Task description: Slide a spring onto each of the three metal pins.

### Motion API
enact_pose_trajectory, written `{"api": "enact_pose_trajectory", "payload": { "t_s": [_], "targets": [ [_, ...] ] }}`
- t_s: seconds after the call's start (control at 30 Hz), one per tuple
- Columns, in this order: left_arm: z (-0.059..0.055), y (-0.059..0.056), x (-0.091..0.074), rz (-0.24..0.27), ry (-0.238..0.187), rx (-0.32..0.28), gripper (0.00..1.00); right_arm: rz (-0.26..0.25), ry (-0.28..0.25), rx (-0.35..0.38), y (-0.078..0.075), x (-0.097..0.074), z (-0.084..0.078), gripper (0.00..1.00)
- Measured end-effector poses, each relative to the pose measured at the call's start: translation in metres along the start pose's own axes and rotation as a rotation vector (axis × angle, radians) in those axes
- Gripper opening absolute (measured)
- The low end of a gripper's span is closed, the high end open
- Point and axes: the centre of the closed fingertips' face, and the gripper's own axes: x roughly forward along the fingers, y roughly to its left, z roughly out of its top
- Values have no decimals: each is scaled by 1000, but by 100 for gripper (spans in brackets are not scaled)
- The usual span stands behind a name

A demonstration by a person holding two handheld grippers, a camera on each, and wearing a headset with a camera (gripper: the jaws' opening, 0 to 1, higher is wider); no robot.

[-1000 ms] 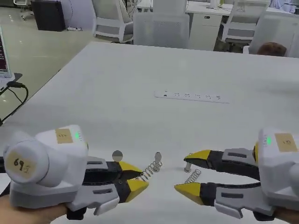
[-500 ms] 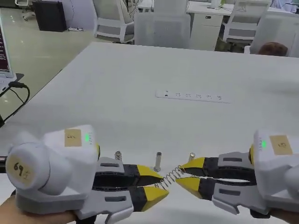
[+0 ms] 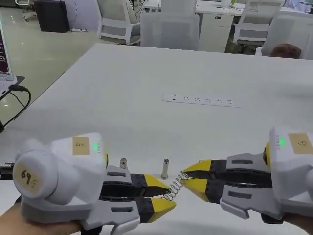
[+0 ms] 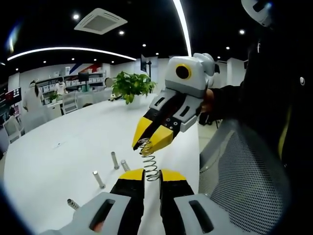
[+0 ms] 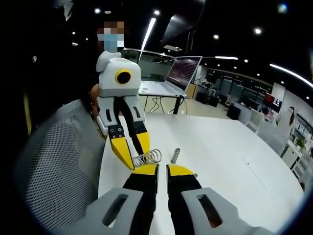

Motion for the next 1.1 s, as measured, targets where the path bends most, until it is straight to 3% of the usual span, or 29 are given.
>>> {"api": "enact_pose_trajectory", "payload": {
  "t_s": [0.2, 0.33, 0.5, 0.67, 0.87, 1.1],
  "targets": [
    [1, 1, 0, 6, 0, 58, 3, 21, -2, -17, 4, 0, 7, 3],
    [2, 4, 0, 16, -21, 74, 2, 21, 17, -33, 2, -2, 7, 3],
    [0, 7, -2, 26, -8, 102, 2, 30, 54, -55, -3, -9, 9, 3],
    [-7, 13, -5, 47, 36, 161, 2, 92, 128, -97, 6, -16, 7, 7],
    [-11, 10, -4, 39, 66, 197, 2, 158, 148, -126, 16, -14, 20, 15],
    [-10, 4, 0, 23, 62, 208, 2, 260, 225, -172, 27, -3, 17, 16]
  ]
}}
